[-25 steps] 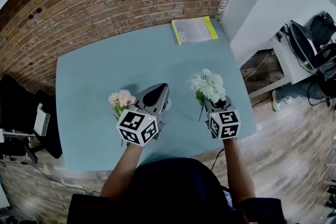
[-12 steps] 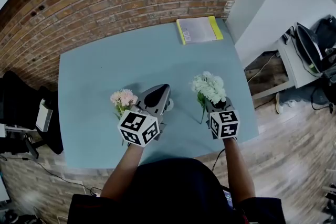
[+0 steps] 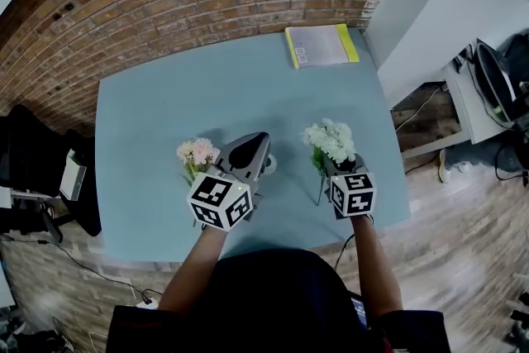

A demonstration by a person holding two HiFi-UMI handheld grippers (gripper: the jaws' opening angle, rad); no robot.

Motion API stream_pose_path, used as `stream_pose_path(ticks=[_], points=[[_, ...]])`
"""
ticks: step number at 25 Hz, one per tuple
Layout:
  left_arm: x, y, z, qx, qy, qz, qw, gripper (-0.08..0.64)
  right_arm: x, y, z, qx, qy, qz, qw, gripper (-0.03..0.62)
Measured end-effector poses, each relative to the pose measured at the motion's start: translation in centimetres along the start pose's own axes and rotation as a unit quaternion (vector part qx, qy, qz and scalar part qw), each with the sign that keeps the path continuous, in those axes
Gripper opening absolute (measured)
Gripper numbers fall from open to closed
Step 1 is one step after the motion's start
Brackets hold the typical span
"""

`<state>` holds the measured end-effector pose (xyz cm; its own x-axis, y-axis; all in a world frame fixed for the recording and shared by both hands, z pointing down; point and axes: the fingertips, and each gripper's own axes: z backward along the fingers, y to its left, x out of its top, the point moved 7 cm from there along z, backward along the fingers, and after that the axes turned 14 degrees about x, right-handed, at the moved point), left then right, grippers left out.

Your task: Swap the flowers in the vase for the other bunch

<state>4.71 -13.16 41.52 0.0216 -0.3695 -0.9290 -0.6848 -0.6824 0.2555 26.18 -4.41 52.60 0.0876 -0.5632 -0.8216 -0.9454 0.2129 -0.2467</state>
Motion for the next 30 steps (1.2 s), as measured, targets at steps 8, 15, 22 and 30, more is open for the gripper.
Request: stream_pose_path(ticks=[8,15,22,30], points=[[-0.3,-0.1,-0.5,0.006,0.008,-0.004,0.9999,0.008,-1.2,-1.1,-1.3,0.002,0.024,-0.01,1.0,0.094],[-0.6,0.6,-1.0,0.013,0.019,-0.007,0.9997,0.008,-2.5,-1.5,-2.7,0.01,0.044,-0.025,0.999,0.094],[-1.2,0.9,-1.7,0.02,0.029,-0.005,0.9994,0.008,-3.5,-2.1,-3.9,0.017,0.063,-0.04,0.997,0.094],[-1.7,1.4,-2.3,0.026,0.037,-0.001,0.999,0.008,-4.1,-2.8,-4.7,0.021,0.075,-0.053,0.996,0.094]])
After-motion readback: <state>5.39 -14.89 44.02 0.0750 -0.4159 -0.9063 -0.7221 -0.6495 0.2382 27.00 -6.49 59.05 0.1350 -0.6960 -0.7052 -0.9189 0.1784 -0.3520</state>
